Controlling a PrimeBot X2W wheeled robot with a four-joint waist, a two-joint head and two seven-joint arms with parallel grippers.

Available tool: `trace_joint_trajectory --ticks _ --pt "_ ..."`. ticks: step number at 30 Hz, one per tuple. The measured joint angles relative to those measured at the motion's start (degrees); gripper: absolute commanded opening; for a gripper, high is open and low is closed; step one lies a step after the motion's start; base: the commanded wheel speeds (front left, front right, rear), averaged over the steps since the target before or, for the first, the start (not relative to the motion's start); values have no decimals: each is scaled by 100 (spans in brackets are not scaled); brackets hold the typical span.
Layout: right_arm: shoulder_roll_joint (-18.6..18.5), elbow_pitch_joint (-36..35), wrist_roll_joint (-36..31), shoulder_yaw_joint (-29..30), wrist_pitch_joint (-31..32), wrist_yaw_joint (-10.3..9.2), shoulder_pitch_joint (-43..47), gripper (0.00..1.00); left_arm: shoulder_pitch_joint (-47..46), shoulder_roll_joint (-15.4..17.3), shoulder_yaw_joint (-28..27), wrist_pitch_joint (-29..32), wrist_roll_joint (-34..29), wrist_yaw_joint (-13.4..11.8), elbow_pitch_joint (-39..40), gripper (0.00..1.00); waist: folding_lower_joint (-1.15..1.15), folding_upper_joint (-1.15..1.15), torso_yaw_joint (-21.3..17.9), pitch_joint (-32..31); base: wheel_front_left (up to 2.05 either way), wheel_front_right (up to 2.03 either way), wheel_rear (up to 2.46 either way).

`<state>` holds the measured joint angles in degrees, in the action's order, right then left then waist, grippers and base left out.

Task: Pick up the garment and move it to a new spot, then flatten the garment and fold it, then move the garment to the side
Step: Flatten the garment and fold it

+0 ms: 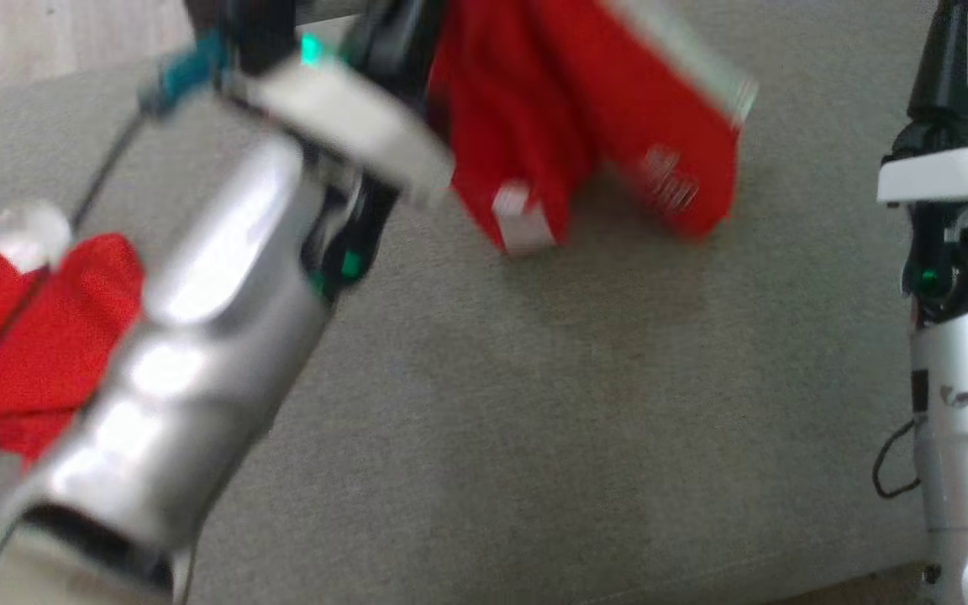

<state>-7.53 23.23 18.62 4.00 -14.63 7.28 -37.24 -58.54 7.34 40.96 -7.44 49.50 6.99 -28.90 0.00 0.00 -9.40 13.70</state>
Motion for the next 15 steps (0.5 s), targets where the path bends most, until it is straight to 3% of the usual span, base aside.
trace_joint_trajectory --ticks 6,15 --pt "142 -446 -154 84 174 0 375 100 1645 839 456 115 -136 -104 378 0 0 0 324 -5 0 0 0" --pt "166 -672 -299 208 408 0 877 100 2302 1112 711 -126 -387 -315 293 0 0 0 710 -57 0 0 0"
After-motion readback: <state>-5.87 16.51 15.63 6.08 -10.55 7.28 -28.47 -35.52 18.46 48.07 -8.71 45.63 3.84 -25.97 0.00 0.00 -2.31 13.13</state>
